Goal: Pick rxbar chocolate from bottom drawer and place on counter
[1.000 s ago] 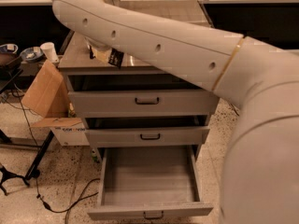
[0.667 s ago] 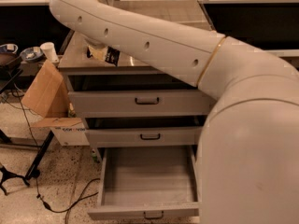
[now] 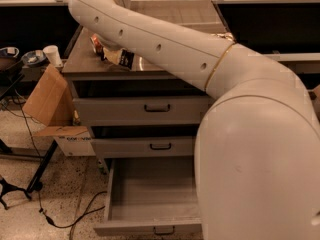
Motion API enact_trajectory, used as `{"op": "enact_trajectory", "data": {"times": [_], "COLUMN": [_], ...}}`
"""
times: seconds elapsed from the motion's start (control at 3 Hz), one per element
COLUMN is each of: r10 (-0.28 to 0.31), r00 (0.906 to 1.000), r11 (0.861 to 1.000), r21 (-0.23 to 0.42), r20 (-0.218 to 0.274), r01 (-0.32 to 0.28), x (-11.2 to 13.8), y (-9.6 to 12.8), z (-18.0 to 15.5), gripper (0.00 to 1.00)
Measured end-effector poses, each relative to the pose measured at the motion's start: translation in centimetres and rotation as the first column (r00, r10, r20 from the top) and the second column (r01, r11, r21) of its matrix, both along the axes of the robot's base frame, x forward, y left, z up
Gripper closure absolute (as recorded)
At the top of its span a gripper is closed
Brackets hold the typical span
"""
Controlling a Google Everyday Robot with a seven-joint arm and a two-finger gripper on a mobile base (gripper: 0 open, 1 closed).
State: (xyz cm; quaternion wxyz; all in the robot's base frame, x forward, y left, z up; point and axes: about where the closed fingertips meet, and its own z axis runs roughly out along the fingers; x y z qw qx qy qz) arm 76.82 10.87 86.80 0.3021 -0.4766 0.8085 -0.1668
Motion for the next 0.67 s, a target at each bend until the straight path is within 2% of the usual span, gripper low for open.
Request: {"op": "enact_trajectory", "data": {"times": [0.67], "r10": [-0.001], "r00": [0.9999], "r11": [1.0], "r21": [0.002], "r20": [-0.014], "r01": [0.001], "x": [1.47], "y": [-0.92], "z": [-1.07], "gripper": [0.38]}}
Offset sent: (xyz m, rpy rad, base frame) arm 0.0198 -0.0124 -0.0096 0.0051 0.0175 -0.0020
